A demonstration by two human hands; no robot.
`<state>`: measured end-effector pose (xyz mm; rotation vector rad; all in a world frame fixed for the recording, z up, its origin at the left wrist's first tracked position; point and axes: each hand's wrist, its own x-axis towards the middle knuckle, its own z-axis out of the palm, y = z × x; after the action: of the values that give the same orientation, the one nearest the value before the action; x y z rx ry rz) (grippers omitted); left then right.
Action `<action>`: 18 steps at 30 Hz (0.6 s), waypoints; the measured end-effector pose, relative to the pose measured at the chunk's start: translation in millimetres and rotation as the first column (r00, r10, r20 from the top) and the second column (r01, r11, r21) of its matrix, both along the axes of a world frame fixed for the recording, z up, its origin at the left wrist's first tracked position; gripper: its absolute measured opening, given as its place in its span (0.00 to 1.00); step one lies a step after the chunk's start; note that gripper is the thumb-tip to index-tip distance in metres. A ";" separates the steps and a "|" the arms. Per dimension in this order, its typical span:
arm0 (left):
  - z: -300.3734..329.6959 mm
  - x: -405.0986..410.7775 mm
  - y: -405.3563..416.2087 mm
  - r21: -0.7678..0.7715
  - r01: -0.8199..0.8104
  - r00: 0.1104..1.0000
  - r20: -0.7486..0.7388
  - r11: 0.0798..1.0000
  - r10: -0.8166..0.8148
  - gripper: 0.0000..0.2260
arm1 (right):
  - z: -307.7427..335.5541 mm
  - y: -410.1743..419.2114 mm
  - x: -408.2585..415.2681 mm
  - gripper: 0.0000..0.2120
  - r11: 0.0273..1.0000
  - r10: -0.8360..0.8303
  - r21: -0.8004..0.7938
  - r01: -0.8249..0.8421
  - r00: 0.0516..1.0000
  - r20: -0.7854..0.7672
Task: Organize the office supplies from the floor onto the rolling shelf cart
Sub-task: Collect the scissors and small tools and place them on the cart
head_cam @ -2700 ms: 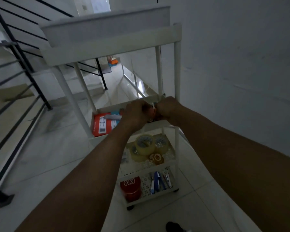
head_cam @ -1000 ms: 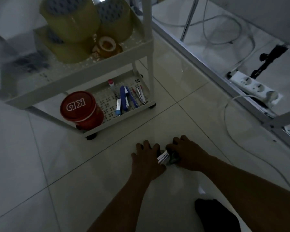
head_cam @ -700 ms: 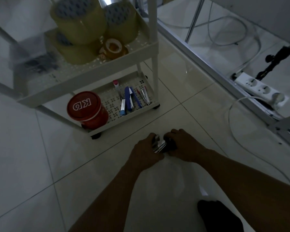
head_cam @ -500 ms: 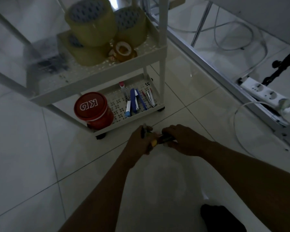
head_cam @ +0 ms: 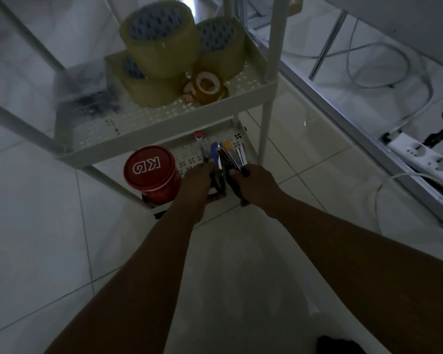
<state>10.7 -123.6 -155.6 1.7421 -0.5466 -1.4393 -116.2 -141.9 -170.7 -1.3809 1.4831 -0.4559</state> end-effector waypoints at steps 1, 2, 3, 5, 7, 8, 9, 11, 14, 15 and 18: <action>-0.4 1.8 -6.0 0.017 0.029 0.998 0.062 0.999 -0.030 0.13 | 1.0 -7.1 6.5 0.21 0.999 -0.033 0.038 0.033 0.999 0.010; -0.3 3.6 -12.1 0.032 0.037 0.993 0.109 0.999 -0.040 0.12 | 2.2 -14.9 12.3 0.20 0.995 -0.059 0.081 0.057 0.998 0.023; 0.2 4.8 -18.5 0.046 0.026 0.990 0.140 0.999 -0.032 0.12 | 3.3 -22.3 17.1 0.19 0.990 -0.080 0.121 0.076 0.996 0.031; -0.8 7.2 -30.2 0.076 -0.022 0.985 0.173 0.997 0.009 0.14 | 5.0 -34.9 24.8 0.19 0.977 -0.106 0.188 0.101 0.994 0.018; -0.6 9.3 -38.4 0.089 -0.057 0.981 0.190 0.994 0.039 0.16 | 3.5 -43.7 30.3 0.21 0.965 -0.143 0.226 0.132 0.989 0.032; -0.3 10.1 -40.5 0.079 -0.056 0.980 0.194 0.995 0.040 0.16 | 3.9 -46.8 32.7 0.23 0.960 -0.174 0.234 0.156 0.983 0.059; 0.3 10.7 -41.6 0.068 -0.039 0.980 0.199 0.997 0.025 0.16 | 3.0 -49.5 34.7 0.24 0.956 -0.205 0.232 0.181 0.975 0.081; 2.4 11.4 -40.1 0.034 -0.002 0.976 0.215 0.999 -0.005 0.16 | 3.1 -52.8 37.0 0.25 0.961 -0.216 0.193 0.200 0.974 0.066; 2.2 14.5 -36.5 -0.031 0.008 0.977 0.214 0.999 -0.002 0.14 | 8.5 -52.8 37.7 0.22 0.978 -0.167 0.124 0.166 0.986 -0.007; 0.9 15.6 -36.4 -0.050 0.020 0.978 0.210 0.999 -0.009 0.11 | 8.2 -52.7 37.5 0.21 0.980 -0.166 0.105 0.167 0.986 -0.019; -0.1 16.0 -34.0 -0.091 0.038 0.981 0.193 0.995 -0.020 0.08 | 9.8 -47.6 38.1 0.23 0.985 -0.161 0.068 0.161 0.987 -0.008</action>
<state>26.7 -157.6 -155.6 1.8138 -0.7335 -1.2512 -78.1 -189.5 -160.9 -1.2141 1.6047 -0.5002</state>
